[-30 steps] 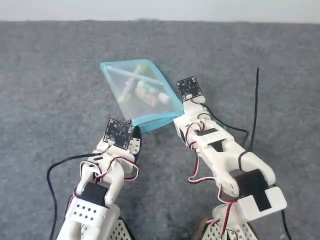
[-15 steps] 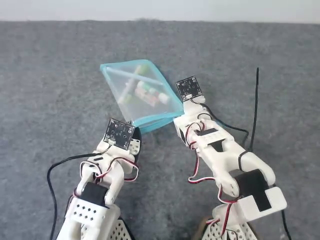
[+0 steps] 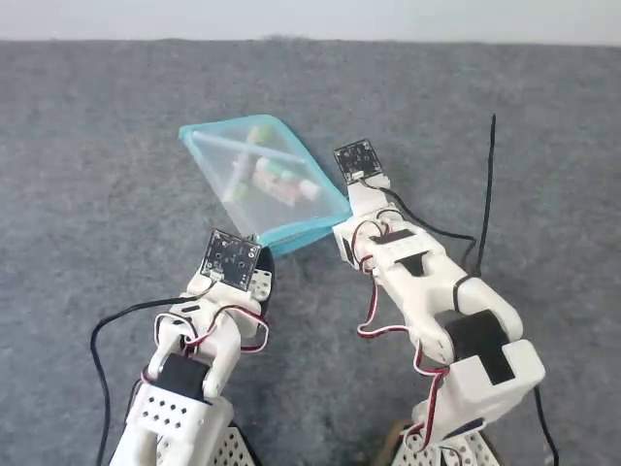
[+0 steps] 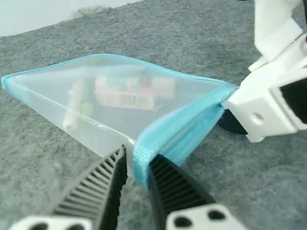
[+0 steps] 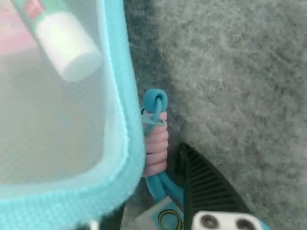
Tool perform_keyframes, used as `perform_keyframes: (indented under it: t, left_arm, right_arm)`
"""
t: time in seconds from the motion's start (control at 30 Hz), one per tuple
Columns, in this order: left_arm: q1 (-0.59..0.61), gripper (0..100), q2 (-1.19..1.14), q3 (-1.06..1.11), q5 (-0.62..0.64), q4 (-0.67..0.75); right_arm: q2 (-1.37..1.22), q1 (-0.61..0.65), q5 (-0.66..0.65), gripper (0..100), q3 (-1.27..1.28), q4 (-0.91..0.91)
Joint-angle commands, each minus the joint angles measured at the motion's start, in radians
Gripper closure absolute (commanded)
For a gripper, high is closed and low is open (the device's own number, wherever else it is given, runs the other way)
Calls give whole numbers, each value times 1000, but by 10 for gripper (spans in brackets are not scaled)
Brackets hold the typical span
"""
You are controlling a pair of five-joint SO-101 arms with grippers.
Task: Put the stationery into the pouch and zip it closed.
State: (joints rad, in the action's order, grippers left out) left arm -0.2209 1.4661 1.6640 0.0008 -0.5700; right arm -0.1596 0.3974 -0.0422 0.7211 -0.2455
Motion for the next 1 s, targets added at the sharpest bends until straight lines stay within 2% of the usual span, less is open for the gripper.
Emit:
perform_keyframes:
  t: [0.0, 0.1, 0.13, 0.17, 0.37, 0.5, 0.6, 0.83, 0.97]
  left_arm:
    - [-23, 989, 9, -30, -3, -2]
    - [-23, 989, 9, -30, -3, -2]
    - [-23, 989, 9, -30, -3, -2]
    - [-23, 989, 9, -30, -3, -2]
    - [-23, 989, 9, -30, -3, -2]
    - [-23, 989, 9, -31, -3, -2]
    - [-23, 989, 9, -31, -3, 0]
    - [-23, 989, 9, -33, -3, 2]
    - [-23, 989, 9, -35, -3, 3]
  right_arm:
    - [5, -10, 12, 873, -92, -22]
    - [56, -39, 14, 990, -94, -77]
    - [82, -51, 14, 997, -89, -99]
    - [111, -64, 14, 976, -87, -136]
    - [337, -99, 6, 991, -87, -479]
    - [499, -102, 5, 991, -86, -647]
    - [591, -96, -15, 991, -68, -713]
    - [774, -91, -206, 991, 21, -826]
    - [928, -48, -212, 991, 51, -863]
